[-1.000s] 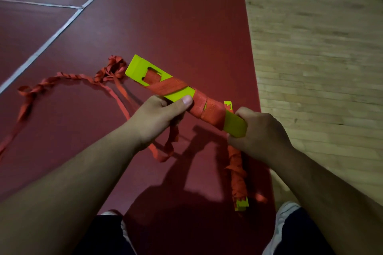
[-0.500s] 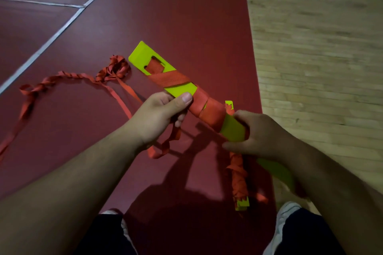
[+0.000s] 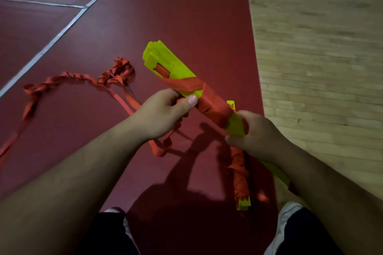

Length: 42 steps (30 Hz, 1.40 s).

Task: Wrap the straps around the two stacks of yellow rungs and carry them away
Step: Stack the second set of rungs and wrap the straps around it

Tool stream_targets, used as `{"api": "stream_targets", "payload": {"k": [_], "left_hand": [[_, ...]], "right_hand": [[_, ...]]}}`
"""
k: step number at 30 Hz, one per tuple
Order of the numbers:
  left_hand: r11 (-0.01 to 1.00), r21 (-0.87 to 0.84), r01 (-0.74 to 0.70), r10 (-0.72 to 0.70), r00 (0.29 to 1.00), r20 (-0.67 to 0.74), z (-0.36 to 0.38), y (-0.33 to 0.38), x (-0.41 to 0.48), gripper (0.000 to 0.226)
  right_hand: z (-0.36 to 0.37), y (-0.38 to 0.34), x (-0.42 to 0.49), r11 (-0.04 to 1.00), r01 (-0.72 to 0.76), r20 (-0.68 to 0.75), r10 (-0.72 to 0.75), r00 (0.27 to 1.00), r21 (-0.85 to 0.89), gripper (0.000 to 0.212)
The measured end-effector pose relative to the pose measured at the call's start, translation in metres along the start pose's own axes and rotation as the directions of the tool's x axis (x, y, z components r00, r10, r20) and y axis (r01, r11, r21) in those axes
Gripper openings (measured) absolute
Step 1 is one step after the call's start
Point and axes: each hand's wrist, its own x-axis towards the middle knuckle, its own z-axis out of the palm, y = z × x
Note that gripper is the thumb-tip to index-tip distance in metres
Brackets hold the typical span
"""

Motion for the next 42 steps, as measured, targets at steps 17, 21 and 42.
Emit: {"api": "stream_targets", "payload": {"k": [17, 21, 42], "left_hand": [[0.902, -0.409, -0.139, 0.169, 0.985, 0.039, 0.000, 0.013, -0.009, 0.018], [0.871, -0.452, -0.191, 0.272, 0.955, 0.121, -0.001, 0.023, -0.010, 0.032], [0.955, -0.294, 0.034, 0.045, 0.966, 0.256, -0.016, 0.007, -0.007, 0.011]], "right_hand": [[-0.012, -0.009, -0.006, 0.976, 0.183, 0.047, -0.179, 0.983, -0.120, 0.047], [-0.008, -0.007, -0.008, 0.988, 0.133, 0.161, -0.145, 0.976, 0.081, 0.052], [-0.018, 0.004, -0.004, 0.872, -0.023, 0.286, -0.135, 0.949, 0.489, 0.042]]}}
